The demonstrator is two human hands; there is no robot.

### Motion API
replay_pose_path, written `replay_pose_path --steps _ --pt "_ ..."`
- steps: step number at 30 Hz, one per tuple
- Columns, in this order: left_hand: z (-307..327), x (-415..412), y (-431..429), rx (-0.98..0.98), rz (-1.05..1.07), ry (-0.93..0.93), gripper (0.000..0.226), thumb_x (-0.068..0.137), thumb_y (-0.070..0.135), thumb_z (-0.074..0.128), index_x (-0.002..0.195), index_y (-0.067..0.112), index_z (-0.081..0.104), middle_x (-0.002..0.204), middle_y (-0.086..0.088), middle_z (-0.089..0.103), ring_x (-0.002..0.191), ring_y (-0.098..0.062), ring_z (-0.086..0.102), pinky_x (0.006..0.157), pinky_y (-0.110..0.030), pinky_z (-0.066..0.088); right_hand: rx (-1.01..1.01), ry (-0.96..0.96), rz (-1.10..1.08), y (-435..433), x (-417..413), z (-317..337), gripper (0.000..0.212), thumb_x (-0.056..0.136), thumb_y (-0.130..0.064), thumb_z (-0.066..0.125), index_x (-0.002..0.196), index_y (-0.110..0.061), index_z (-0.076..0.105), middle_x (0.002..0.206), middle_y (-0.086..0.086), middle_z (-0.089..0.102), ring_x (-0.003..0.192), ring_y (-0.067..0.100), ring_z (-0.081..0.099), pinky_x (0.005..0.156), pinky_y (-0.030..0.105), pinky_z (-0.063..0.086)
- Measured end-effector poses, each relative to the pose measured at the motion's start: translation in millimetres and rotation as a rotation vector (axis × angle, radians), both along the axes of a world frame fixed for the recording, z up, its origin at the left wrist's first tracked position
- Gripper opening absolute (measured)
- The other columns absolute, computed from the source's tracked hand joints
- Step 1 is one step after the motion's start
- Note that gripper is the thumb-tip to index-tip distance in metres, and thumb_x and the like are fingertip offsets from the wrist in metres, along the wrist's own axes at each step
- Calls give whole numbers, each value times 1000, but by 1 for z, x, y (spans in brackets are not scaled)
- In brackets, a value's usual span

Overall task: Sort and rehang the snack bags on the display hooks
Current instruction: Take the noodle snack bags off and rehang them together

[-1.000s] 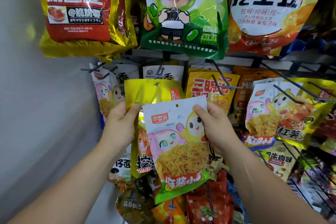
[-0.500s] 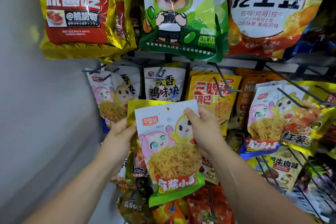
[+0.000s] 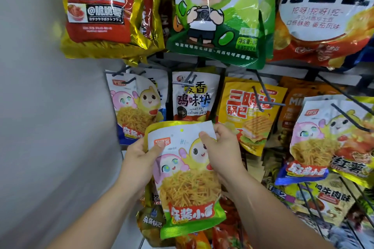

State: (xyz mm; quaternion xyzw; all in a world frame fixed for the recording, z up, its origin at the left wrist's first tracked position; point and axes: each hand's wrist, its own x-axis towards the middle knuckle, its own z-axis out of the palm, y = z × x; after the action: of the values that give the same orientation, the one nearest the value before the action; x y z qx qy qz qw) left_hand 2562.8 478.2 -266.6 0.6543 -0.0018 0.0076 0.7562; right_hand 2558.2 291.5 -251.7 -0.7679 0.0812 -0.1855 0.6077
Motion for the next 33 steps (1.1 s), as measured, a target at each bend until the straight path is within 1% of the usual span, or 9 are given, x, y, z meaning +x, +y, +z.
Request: replay_pose_path --steps 2,5,9,18,21,25,27,29,33 --pt "2 2 14 17 53 0 17 100 11 60 112 4 71 86 -11 80 77 -31 77 71 -43 62 -39 26 34 8 6 4 12 95 -27 70 103 -24 61 96 -3 68 79 12 67 59 33 56" --pt "8 1 36 11 130 1 15 102 7 55 97 0 66 43 -2 63 38 -13 61 44 -22 50 -115 7 112 26 21 21 34 96 -35 68 126 -26 56 116 -12 62 112 13 61 95 34 54" --pt "13 7 69 -9 218 -12 15 103 7 53 95 2 65 42 0 61 29 -9 50 38 -22 41 -193 27 221 63 60 44 58 97 -39 66 147 -19 48 136 -3 59 125 16 56 107 39 48" --pt "13 -4 108 28 314 1 15 104 5 51 102 0 64 37 3 55 22 -4 41 29 -15 34 -186 -19 161 107 119 54 13 98 -27 60 101 -16 67 102 9 72 95 31 69 84 44 59" --pt "8 -7 115 72 345 0 15 105 6 52 100 2 65 36 4 53 22 -3 39 27 -13 30 -224 -79 124 111 121 54 30 101 -20 57 71 -19 56 70 0 59 66 21 59 59 26 50" --pt "4 -9 125 144 369 -11 15 103 10 56 98 7 69 46 4 63 31 -6 53 29 -21 39 -287 -154 130 115 103 55 32 104 -24 52 72 -29 54 70 -9 54 69 18 57 66 39 53" --pt "2 -12 130 141 384 -12 14 101 13 60 97 13 74 69 -3 77 59 -25 75 45 -44 59 -287 -184 136 115 92 54 25 103 -27 52 81 -20 61 76 -2 61 76 26 63 71 52 59" --pt "0 -16 135 153 401 -2 14 99 15 62 95 17 75 87 -12 79 83 -42 76 66 -66 60 -307 -219 141 116 82 56 24 103 -29 51 96 -11 66 85 8 67 82 32 65 71 58 57" --pt "-1 -31 141 284 484 -11 14 97 16 64 92 19 76 83 -8 79 82 -38 77 69 -61 61 -310 -281 154 118 70 65 26 104 -25 52 95 -5 65 82 12 67 77 32 64 70 55 55"
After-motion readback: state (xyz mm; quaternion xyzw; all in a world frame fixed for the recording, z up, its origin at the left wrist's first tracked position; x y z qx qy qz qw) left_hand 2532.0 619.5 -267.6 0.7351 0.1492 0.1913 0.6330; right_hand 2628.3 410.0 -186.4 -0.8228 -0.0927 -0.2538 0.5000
